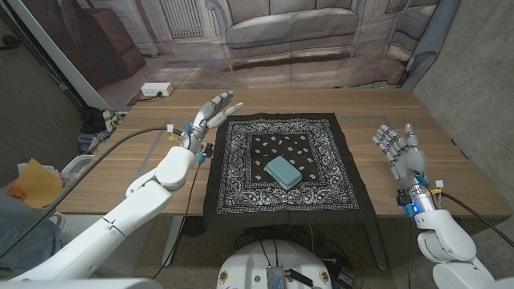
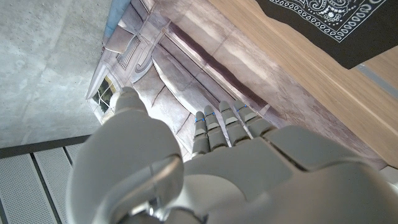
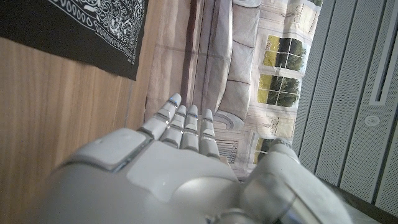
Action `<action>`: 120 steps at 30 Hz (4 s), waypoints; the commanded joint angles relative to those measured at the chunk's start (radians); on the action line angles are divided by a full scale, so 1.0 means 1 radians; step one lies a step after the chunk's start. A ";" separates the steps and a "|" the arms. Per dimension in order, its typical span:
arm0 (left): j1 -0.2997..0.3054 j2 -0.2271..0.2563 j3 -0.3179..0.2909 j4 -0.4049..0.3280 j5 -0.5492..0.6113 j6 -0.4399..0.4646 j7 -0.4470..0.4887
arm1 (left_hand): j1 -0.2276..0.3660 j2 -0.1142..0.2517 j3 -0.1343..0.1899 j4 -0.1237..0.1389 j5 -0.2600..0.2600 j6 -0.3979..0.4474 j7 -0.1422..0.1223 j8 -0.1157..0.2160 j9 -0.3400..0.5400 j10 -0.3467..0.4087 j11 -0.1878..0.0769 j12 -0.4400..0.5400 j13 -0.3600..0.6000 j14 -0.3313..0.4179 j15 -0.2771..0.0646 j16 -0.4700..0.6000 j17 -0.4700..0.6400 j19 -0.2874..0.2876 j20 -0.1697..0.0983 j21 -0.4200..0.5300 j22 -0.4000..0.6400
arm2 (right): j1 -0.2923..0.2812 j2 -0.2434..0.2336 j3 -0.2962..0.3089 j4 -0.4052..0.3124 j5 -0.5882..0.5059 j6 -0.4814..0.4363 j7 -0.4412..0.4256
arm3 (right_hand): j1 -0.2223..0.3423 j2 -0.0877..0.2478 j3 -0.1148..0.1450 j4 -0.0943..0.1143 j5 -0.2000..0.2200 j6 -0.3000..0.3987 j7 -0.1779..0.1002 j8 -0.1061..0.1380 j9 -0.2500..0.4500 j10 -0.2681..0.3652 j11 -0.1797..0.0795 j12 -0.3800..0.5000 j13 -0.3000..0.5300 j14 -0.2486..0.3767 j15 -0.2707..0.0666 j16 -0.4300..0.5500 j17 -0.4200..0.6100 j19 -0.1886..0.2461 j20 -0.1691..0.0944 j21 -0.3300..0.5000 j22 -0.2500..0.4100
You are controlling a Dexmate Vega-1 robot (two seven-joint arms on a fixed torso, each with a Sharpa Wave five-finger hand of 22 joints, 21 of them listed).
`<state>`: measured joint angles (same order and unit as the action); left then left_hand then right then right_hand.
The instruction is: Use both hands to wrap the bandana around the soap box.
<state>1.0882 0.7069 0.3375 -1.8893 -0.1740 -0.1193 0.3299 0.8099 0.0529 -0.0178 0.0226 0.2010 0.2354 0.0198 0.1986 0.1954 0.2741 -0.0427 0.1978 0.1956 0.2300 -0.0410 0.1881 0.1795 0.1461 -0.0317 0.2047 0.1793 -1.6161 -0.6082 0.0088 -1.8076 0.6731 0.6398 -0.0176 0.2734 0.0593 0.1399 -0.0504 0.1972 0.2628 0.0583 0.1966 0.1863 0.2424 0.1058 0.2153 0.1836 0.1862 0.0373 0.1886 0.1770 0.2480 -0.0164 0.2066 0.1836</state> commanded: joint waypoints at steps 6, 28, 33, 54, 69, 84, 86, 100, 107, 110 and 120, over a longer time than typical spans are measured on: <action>-0.057 -0.041 0.039 0.008 0.003 0.044 0.012 | -0.013 0.000 -0.002 0.012 0.002 -0.002 0.001 -0.004 0.000 -0.005 0.004 -0.002 0.001 -0.011 0.002 -0.003 0.006 -0.001 0.008 -0.003 0.003 | -0.089 0.003 0.072 -0.013 -0.199 0.076 -0.080 | 0.019 0.005 0.008 -0.014 -0.004 0.015 -0.017 0.006 0.003 0.028 -0.026 0.010 0.003 0.030 -0.026 0.006 0.001 0.041 -0.017 0.013 0.003; -0.164 -0.101 0.097 0.036 0.051 0.095 0.034 | -0.025 0.002 -0.008 0.019 0.004 0.002 -0.002 -0.001 0.000 0.000 -0.003 0.002 0.001 -0.007 -0.002 0.001 0.005 -0.003 0.016 -0.003 0.004 | -0.213 0.107 0.240 -0.051 -0.825 0.078 -0.341 | 0.048 -0.024 0.003 -0.047 0.004 0.001 -0.043 -0.001 0.004 0.053 -0.080 0.011 0.003 0.085 -0.082 0.007 -0.001 0.126 -0.072 0.027 -0.003; -0.164 -0.099 0.097 0.026 0.051 0.114 0.039 | -0.026 0.003 -0.009 0.019 0.004 0.002 -0.001 0.000 0.000 -0.001 -0.003 0.002 0.001 -0.007 -0.002 0.001 0.005 -0.003 0.017 -0.002 0.004 | -0.243 0.117 0.271 -0.076 -0.995 0.041 -0.439 | 0.051 -0.027 0.002 -0.051 0.007 0.004 -0.050 0.000 0.005 0.053 -0.091 0.011 0.003 0.087 -0.092 0.005 0.000 0.127 -0.079 0.025 -0.003; -0.145 -0.079 0.080 0.001 0.026 0.109 0.031 | -0.026 0.006 -0.011 0.020 0.005 0.013 -0.002 0.005 -0.001 0.012 -0.004 0.007 0.001 0.004 -0.003 0.005 0.004 0.004 0.021 0.001 0.003 | -0.393 0.030 0.285 -0.139 -1.334 -0.072 -0.736 | 0.117 -0.058 0.010 -0.097 0.042 0.026 -0.117 0.007 0.005 0.094 -0.152 0.019 0.004 0.116 -0.141 0.003 -0.001 0.156 -0.114 0.015 -0.006; -0.205 -0.066 0.087 -0.015 0.042 0.127 -0.002 | -0.027 0.008 -0.013 0.021 0.006 0.021 0.001 0.007 -0.001 0.016 -0.005 0.008 0.001 0.009 -0.001 0.005 0.004 0.011 0.014 0.003 0.003 | -0.462 -0.066 0.179 -0.153 -1.490 -0.298 -0.927 | 0.203 -0.138 0.003 -0.127 0.099 0.020 -0.164 0.006 0.006 0.077 -0.180 0.006 0.006 0.087 -0.158 -0.011 0.002 0.137 -0.121 -0.008 -0.007; -0.207 -0.063 0.074 -0.020 0.060 0.096 0.013 | -0.030 0.012 -0.014 0.024 0.006 0.017 0.003 0.005 -0.001 0.012 -0.003 0.006 0.001 0.008 0.000 0.004 0.004 0.011 0.013 0.003 0.003 | -0.460 -0.232 0.002 -0.146 -1.558 -0.599 -1.056 | 0.330 -0.180 0.013 -0.120 0.180 -0.046 -0.196 -0.005 0.010 -0.025 -0.194 -0.024 0.008 -0.017 -0.146 -0.018 0.005 0.048 -0.127 -0.026 -0.003; -0.204 -0.064 0.072 -0.021 0.063 0.093 0.019 | -0.031 0.013 -0.015 0.025 0.006 0.018 0.001 0.005 -0.001 0.011 -0.002 0.006 0.001 0.008 -0.001 0.004 0.004 0.011 0.013 0.003 0.003 | -0.460 -0.253 -0.019 -0.151 -1.549 -0.631 -1.059 | 0.333 -0.180 0.013 -0.120 0.182 -0.047 -0.196 -0.004 0.010 -0.030 -0.192 -0.026 0.008 -0.020 -0.146 -0.018 0.005 0.046 -0.128 -0.026 -0.002; -0.199 -0.066 0.065 -0.013 0.059 0.071 0.020 | -0.034 0.017 -0.016 0.027 0.005 0.018 0.001 0.005 -0.001 0.012 -0.002 0.006 0.001 0.007 0.000 0.004 0.004 0.011 0.012 0.002 0.003 | -0.399 -0.355 -0.184 -0.162 -1.492 -0.827 -1.072 | 0.484 -0.124 0.070 -0.126 0.225 -0.088 -0.191 -0.001 0.012 -0.081 -0.176 -0.025 0.009 -0.065 -0.129 -0.014 0.005 0.014 -0.120 -0.021 -0.001; -0.209 -0.069 0.068 -0.001 0.057 0.063 0.011 | -0.035 0.018 -0.017 0.028 0.005 0.018 0.002 0.005 -0.001 0.012 -0.003 0.006 0.000 0.008 0.001 0.003 0.004 0.011 0.013 0.002 0.003 | -0.335 -0.394 -0.275 -0.149 -1.460 -0.878 -1.075 | 0.522 -0.116 0.082 -0.126 0.231 -0.098 -0.188 0.000 0.013 -0.099 -0.166 -0.026 0.009 -0.083 -0.119 -0.014 0.005 0.000 -0.113 -0.021 -0.001; -0.212 -0.068 0.067 0.001 0.057 0.064 0.008 | -0.036 0.019 -0.017 0.028 0.005 0.019 0.002 0.005 -0.001 0.013 -0.001 0.006 0.000 0.008 0.001 0.003 0.004 0.011 0.014 0.002 0.003 | -0.312 -0.411 -0.308 -0.143 -1.445 -0.887 -1.082 | 0.537 -0.114 0.086 -0.125 0.232 -0.093 -0.194 0.004 0.013 -0.096 -0.181 -0.022 0.009 -0.083 -0.120 -0.012 0.005 -0.001 -0.112 -0.019 -0.001; -0.214 -0.067 0.063 0.004 0.053 0.059 0.003 | -0.040 0.022 -0.018 0.032 0.004 0.019 0.000 0.005 -0.001 0.014 -0.001 0.006 0.001 0.009 0.001 0.004 0.004 0.011 0.013 0.002 0.003 | -0.238 -0.448 -0.410 -0.105 -1.407 -0.931 -1.084 | 0.566 -0.108 0.095 -0.124 0.236 -0.073 -0.208 0.014 0.013 -0.091 -0.187 -0.016 0.008 -0.080 -0.122 -0.008 0.005 0.002 -0.114 -0.015 -0.001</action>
<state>0.8795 0.6403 0.4032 -1.8922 -0.1164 -0.0546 0.3405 0.7709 0.0687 -0.0356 0.0487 0.2011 0.2502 0.0232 0.1986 0.1906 0.2795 -0.0483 0.1979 0.1957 0.2286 -0.0394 0.1884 0.1814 0.1480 -0.0160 0.2047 0.1791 -1.9376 -1.0081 -0.2798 -1.9490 -0.7718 -0.2310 -1.0955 0.8223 -0.0513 0.2282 -0.1740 0.4258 0.1802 -0.1414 0.2023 0.1980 0.1450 -0.0753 0.1921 0.1892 0.1054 -0.0357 0.1739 0.1792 0.2546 -0.0410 0.1843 0.1793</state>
